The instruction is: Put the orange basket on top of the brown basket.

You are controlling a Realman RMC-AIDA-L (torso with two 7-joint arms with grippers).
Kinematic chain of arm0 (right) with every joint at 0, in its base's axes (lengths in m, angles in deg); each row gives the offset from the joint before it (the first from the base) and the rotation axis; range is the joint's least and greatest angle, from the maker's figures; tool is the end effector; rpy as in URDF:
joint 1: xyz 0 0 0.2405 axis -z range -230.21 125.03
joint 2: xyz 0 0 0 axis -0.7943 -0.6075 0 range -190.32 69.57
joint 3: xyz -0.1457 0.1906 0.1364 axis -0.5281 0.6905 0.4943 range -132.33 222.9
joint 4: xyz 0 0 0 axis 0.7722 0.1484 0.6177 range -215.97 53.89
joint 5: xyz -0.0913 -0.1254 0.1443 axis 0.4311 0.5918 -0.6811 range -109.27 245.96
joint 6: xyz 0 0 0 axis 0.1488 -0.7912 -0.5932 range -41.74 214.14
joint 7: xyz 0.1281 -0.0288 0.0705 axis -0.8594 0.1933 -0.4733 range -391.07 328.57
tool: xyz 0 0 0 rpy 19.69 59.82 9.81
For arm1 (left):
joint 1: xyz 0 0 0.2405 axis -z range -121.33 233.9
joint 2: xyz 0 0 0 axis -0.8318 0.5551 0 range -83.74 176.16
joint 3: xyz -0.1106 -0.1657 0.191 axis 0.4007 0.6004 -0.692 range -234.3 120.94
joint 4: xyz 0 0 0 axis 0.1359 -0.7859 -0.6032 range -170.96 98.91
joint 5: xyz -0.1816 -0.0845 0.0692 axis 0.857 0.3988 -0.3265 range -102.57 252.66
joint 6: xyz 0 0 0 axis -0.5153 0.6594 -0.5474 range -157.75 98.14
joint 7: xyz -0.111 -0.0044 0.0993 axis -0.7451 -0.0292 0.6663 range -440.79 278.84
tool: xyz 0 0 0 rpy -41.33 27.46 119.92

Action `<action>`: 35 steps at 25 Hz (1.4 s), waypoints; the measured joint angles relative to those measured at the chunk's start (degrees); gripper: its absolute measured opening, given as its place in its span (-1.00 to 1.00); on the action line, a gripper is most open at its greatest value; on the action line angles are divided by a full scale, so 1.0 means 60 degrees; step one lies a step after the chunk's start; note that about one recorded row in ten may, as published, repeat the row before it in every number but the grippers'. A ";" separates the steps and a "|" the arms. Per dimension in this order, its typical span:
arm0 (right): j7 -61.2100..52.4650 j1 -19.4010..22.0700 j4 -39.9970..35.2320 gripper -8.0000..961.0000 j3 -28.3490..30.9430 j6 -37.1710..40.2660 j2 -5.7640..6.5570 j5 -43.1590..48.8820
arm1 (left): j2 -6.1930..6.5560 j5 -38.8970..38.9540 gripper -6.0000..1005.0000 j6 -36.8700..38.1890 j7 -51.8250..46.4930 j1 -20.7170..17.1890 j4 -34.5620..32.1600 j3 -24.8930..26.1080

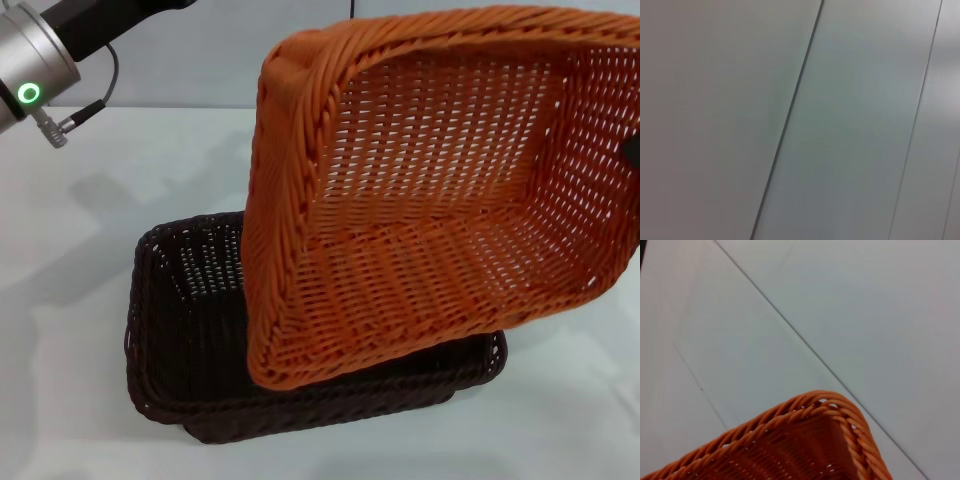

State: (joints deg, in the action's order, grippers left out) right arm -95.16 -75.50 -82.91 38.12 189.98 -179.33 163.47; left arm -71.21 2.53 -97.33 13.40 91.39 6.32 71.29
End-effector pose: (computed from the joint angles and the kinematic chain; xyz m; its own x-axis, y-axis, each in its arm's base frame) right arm 0.2983 0.2805 -0.0006 0.0067 -0.0916 -0.9958 -0.7563 -0.6519 0.0549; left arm -0.1921 0.4378 0.0584 0.4772 0.0980 0.8733 0.6357 -0.7246 -0.2660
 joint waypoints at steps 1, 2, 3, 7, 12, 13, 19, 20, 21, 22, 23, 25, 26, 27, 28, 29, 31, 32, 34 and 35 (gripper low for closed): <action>0.0173 0.0047 0.0181 -0.49 0.0001 -0.0037 -0.0005 0.0000 | -0.0002 -0.0027 0.71 0.0001 -0.0004 0.0019 -0.0004 0.0006; 0.0173 0.0047 0.0181 -0.49 0.0001 -0.0037 -0.0005 0.0000 | -0.0002 -0.0027 0.71 0.0001 -0.0004 0.0019 -0.0004 0.0006; 0.0425 0.0117 0.0470 -0.48 -0.0024 -0.0148 -0.0013 0.0012 | -0.0007 -0.0047 0.71 0.0012 -0.0011 0.0034 -0.0011 -0.0012; 0.0647 0.0159 0.0821 -0.47 -0.0104 -0.0301 -0.0028 0.0064 | -0.0009 -0.0049 0.71 0.0022 -0.0014 0.0037 -0.0044 -0.0044; 0.1148 0.0166 0.1564 -0.45 -0.0196 -0.0657 -0.0048 0.0199 | -0.0005 -0.0049 0.71 0.0022 -0.0012 0.0037 -0.0100 -0.0042; 0.1299 0.0131 0.1742 -0.44 -0.0205 -0.0828 -0.0053 0.0302 | -0.0003 -0.0049 0.71 0.0022 -0.0012 0.0033 -0.0101 -0.0046; 0.1421 0.0044 0.1966 -0.42 -0.0272 -0.1120 -0.0063 0.0447 | 0.0006 -0.0048 0.71 0.0020 -0.0012 0.0001 -0.0101 -0.0040; 0.1492 0.0030 0.2027 -0.41 -0.0283 -0.1152 -0.0060 0.0472 | 0.0010 -0.0047 0.71 0.0019 -0.0012 -0.0011 -0.0101 -0.0040; 0.1546 0.0022 0.2074 -0.41 -0.0295 -0.1176 -0.0058 0.0496 | 0.0012 -0.0046 0.71 0.0019 -0.0012 -0.0021 -0.0101 -0.0041; 0.1575 -0.0002 0.2113 -0.41 -0.0302 -0.1217 -0.0049 0.0533 | 0.0013 -0.0046 0.71 0.0016 -0.0012 -0.0045 -0.0106 -0.0041; 0.1532 -0.0052 0.2143 -0.40 -0.0327 -0.1279 -0.0028 0.0599 | 0.0013 -0.0045 0.71 0.0014 -0.0012 -0.0053 -0.0113 -0.0035; 0.1504 -0.0082 0.2151 -0.39 -0.0355 -0.1318 -0.0017 0.0640 | 0.0015 -0.0043 0.71 0.0006 -0.0013 -0.0068 -0.0132 -0.0004; 0.1489 -0.0120 0.2158 -0.39 -0.0383 -0.1345 -0.0007 0.0677 | 0.0015 -0.0042 0.71 -0.0004 -0.0014 -0.0083 -0.0142 0.0019; 0.1481 -0.0128 0.2155 -0.39 -0.0399 -0.1357 -0.0005 0.0696 | 0.0015 -0.0042 0.71 -0.0004 -0.0014 -0.0083 -0.0142 0.0019; 0.1475 -0.0150 0.2154 -0.38 -0.0424 -0.1356 -0.0002 0.0719 | 0.0018 -0.0041 0.71 -0.0020 -0.0012 -0.0096 -0.0159 0.0036; 0.1475 -0.0150 0.2154 -0.38 -0.0424 -0.1356 -0.0002 0.0719 | 0.0020 -0.0042 0.71 -0.0021 -0.0012 -0.0099 -0.0166 0.0037; 0.1465 -0.0166 0.2156 -0.37 -0.0449 -0.1341 0.0007 0.0770 | 0.0026 -0.0042 0.71 -0.0023 -0.0008 -0.0105 -0.0185 0.0039; 0.1461 -0.0169 0.2156 -0.37 -0.0456 -0.1334 0.0007 0.0796 | 0.0035 -0.0041 0.71 -0.0023 -0.0005 -0.0108 -0.0204 0.0039; 0.1426 -0.0172 0.2142 -0.23 -0.0460 -0.1325 0.0011 0.0835 | 0.0043 -0.0041 0.71 -0.0018 0.0000 -0.0115 -0.0228 0.0043; 0.1382 -0.0171 0.2123 -0.16 -0.0461 -0.1320 0.0015 0.0842 | 0.0046 -0.0041 0.71 -0.0015 0.0001 -0.0120 -0.0230 0.0046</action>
State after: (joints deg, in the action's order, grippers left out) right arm -86.87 -76.53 -70.17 35.36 182.06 -179.24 168.53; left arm -70.93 2.28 -97.42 13.41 90.67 4.94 71.56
